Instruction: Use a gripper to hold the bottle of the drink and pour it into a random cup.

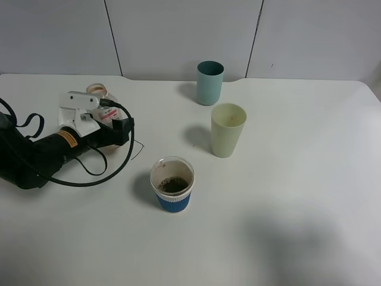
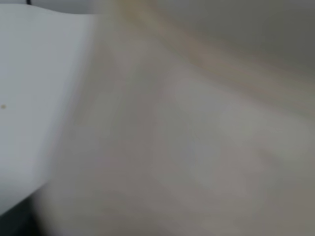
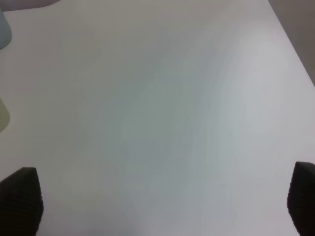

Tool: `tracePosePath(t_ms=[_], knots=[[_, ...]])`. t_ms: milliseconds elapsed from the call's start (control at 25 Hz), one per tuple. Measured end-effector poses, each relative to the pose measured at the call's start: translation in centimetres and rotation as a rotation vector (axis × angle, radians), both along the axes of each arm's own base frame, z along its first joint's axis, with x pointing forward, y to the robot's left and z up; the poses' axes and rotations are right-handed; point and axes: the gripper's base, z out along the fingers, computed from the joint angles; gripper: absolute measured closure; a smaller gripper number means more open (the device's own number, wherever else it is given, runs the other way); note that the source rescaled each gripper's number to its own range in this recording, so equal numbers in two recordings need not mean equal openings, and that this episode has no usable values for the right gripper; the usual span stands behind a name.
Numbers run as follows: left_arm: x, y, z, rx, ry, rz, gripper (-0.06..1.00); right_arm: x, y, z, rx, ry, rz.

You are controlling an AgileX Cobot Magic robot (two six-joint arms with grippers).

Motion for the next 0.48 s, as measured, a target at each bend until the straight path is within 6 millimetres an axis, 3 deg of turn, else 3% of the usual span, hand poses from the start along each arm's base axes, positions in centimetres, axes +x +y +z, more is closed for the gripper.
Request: tracePosePath(t_ms=[480], knots=[[-1.9, 0.9, 3.2, 0.004, -0.066, 0.041, 0.28, 0.0, 0.0, 0.0, 0.000, 0.000, 0.000]])
